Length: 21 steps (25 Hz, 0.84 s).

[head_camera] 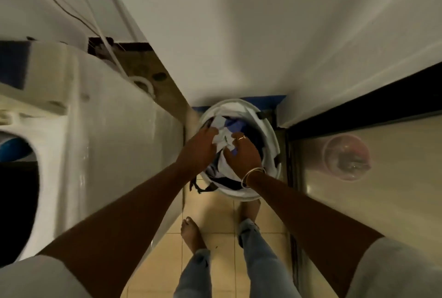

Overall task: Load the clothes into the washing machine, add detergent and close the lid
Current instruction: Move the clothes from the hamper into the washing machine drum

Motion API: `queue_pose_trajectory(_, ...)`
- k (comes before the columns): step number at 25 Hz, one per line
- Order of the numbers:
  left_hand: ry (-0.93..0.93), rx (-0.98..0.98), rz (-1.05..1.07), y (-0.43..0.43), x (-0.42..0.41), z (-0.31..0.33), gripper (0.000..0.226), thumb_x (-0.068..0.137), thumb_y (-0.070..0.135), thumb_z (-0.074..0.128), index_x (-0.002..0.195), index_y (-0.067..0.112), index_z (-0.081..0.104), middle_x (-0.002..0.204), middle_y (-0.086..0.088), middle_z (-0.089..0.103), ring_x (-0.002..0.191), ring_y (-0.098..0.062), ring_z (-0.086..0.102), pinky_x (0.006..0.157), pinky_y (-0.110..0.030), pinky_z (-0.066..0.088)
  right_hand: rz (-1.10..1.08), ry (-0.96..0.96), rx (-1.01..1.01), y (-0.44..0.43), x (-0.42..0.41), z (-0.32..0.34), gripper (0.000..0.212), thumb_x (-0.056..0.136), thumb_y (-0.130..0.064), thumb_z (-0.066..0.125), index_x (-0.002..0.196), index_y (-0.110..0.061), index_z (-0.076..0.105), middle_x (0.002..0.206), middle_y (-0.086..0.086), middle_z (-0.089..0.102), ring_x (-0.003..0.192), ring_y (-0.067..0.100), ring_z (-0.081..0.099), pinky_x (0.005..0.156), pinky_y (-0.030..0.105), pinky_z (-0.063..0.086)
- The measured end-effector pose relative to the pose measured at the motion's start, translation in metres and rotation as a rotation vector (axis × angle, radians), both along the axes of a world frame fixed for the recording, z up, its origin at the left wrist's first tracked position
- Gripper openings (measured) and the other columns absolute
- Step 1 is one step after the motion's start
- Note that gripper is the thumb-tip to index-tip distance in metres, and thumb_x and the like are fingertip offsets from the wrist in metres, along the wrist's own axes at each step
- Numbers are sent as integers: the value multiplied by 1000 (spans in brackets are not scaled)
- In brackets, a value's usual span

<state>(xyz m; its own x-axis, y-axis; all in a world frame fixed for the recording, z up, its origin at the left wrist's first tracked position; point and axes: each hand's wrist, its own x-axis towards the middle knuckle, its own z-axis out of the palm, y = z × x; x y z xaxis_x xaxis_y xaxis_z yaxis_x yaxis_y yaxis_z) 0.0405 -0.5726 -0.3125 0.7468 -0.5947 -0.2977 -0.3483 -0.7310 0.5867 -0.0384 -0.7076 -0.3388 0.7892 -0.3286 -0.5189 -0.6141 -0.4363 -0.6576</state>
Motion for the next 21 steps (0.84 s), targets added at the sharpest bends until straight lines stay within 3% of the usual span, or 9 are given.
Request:
queue_pose_trajectory(4,234,252,-80,-21,4,-102,65,90,24,69,145,8,41,146,-18,42,133,-37,46,107,-45,43,52,186,-12,-37,-6,-95,59,85,-38,68,137,-17,50,131,10,54,123,33,52,102,47,45)
queue_pose_trajectory(6,268,415,-171,-19,7,-159,97,78,36,80,155,18,24,155,-17,29,141,-40,36,110,-51,40,167,276,-38,-48,-12,-136,70,84,-45,71,142,-15,44,138,11,48,128,34,47,106,48,43)
queue_pose_trajectory(8,244,522,-266,-18,9,-201,115,75,44,82,159,24,5,163,-20,12,148,-42,20,114,-55,34,328,321,-59,-47,-22,-171,85,80,-58,70,146,-14,39,142,11,45,131,34,45,107,46,42)
queue_pose_trajectory(11,155,511,-261,-19,18,-243,97,89,38,70,160,24,5,163,-24,9,147,-46,21,113,-57,33,518,356,-128,-30,-39,-204,98,78,-64,68,152,-13,28,151,12,36,135,34,41,105,46,44)
queue_pose_trajectory(13,70,534,-245,-25,30,-259,80,92,25,65,158,19,20,154,-26,27,136,-47,37,109,-53,39,554,353,-214,-19,-44,-215,84,87,-48,67,152,-14,26,153,14,31,136,35,41,103,46,46)
queue_pose_trajectory(16,59,525,-312,-34,44,-259,38,89,10,61,125,0,57,121,-27,54,107,-44,58,90,-47,48,454,242,-216,-15,-44,-213,55,90,-17,61,143,-10,44,146,15,41,131,37,46,102,46,46)
queue_pose_trajectory(18,81,463,-298,-33,43,-249,17,87,4,53,96,-5,63,99,-31,60,91,-46,62,79,-49,52,362,201,-188,-17,-46,-200,48,86,-11,59,134,-7,53,138,18,46,128,40,45,104,47,43)
queue_pose_trajectory(19,127,404,-238,-34,43,-241,15,86,2,50,89,-7,63,94,-34,60,87,-48,62,78,-51,53,298,185,-164,-18,-47,-192,49,85,-9,58,134,-5,53,136,19,47,126,41,45,106,47,41)
queue_pose_trajectory(21,150,323,-99,-43,39,-197,16,91,1,53,97,-9,64,107,-34,60,101,-46,60,95,-49,46,116,149,-84,-18,-49,-167,49,86,-7,55,135,-2,51,132,22,52,124,40,48,107,45,39)
